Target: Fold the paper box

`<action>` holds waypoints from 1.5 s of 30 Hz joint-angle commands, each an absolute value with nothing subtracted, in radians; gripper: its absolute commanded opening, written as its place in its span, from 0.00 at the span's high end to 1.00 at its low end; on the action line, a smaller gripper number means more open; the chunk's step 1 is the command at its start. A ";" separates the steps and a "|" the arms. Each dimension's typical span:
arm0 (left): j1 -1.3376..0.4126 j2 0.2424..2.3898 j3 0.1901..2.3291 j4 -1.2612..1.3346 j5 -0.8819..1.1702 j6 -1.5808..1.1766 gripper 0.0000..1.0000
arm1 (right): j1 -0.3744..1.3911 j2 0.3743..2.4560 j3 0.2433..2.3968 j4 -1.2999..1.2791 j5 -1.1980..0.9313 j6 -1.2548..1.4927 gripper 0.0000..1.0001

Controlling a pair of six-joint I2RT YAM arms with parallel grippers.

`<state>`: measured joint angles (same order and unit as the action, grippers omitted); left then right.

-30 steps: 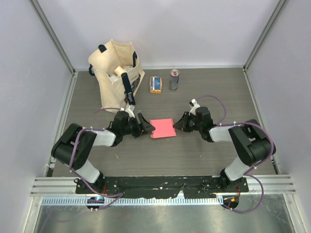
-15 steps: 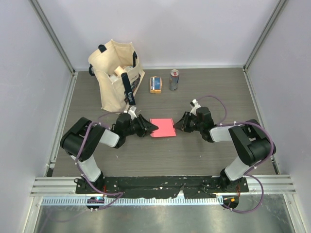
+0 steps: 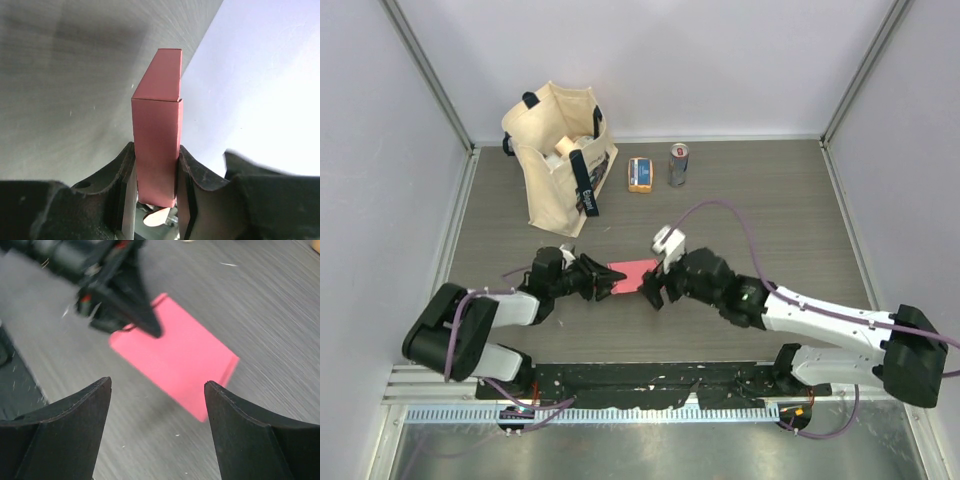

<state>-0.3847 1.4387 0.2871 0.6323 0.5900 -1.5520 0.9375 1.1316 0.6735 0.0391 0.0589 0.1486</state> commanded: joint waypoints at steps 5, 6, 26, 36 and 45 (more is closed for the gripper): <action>-0.351 1.175 0.262 0.289 0.725 -1.712 0.76 | 1.238 1.282 0.778 -0.074 0.365 -0.297 0.20; -0.345 1.155 0.264 0.252 0.729 -1.710 0.76 | 1.253 1.295 0.787 -0.072 0.386 -0.313 0.20; -0.330 1.088 0.233 0.282 0.790 -1.709 0.74 | 1.367 1.427 0.692 0.295 0.623 -0.437 0.72; -0.328 0.815 0.402 -0.201 0.349 -1.112 0.36 | 1.313 1.384 0.810 -0.121 0.438 -0.244 0.80; -0.337 0.508 0.402 -0.186 0.163 -0.819 0.49 | 1.034 1.426 0.943 -0.400 -0.064 -0.117 0.79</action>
<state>-0.3317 0.5179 0.3756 -0.1947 0.2459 -1.0153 1.1084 1.4124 0.8612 -0.2256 0.1909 -0.1997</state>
